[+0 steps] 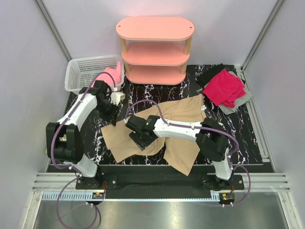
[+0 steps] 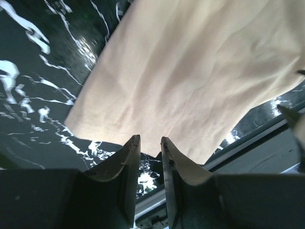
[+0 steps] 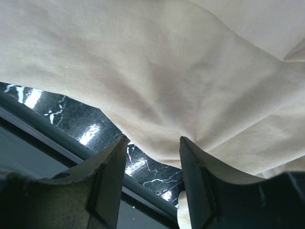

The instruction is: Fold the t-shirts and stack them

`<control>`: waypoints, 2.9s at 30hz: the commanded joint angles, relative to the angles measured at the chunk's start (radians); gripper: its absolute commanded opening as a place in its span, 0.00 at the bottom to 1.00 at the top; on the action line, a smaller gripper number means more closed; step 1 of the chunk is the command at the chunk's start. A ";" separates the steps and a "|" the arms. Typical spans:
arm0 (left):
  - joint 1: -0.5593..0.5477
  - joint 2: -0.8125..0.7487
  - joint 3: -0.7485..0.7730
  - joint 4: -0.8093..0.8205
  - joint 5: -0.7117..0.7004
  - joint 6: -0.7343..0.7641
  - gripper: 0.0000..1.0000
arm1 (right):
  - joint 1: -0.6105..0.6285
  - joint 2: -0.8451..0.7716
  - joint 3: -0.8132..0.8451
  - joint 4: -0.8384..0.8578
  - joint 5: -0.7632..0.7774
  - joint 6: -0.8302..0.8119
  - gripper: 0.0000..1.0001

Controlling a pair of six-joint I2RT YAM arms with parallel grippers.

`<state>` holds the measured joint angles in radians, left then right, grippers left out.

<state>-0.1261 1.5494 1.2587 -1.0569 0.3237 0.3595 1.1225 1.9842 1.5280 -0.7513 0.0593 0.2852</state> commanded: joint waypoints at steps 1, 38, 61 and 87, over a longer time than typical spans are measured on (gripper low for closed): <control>0.003 0.063 -0.027 -0.003 -0.034 0.018 0.29 | 0.002 -0.056 -0.043 0.030 0.014 -0.003 0.56; 0.028 0.396 0.083 0.149 -0.314 -0.019 0.24 | 0.049 -0.016 -0.091 0.155 -0.050 -0.060 0.55; 0.040 0.342 0.031 0.152 -0.285 0.010 0.23 | 0.023 0.059 -0.098 0.181 -0.039 -0.067 0.30; 0.068 0.443 0.145 0.156 -0.295 0.009 0.23 | 0.022 -0.163 -0.252 0.010 -0.042 -0.034 0.61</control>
<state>-0.0711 1.9800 1.3743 -0.9554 0.0330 0.3588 1.1397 1.8748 1.2545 -0.6479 0.0414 0.2684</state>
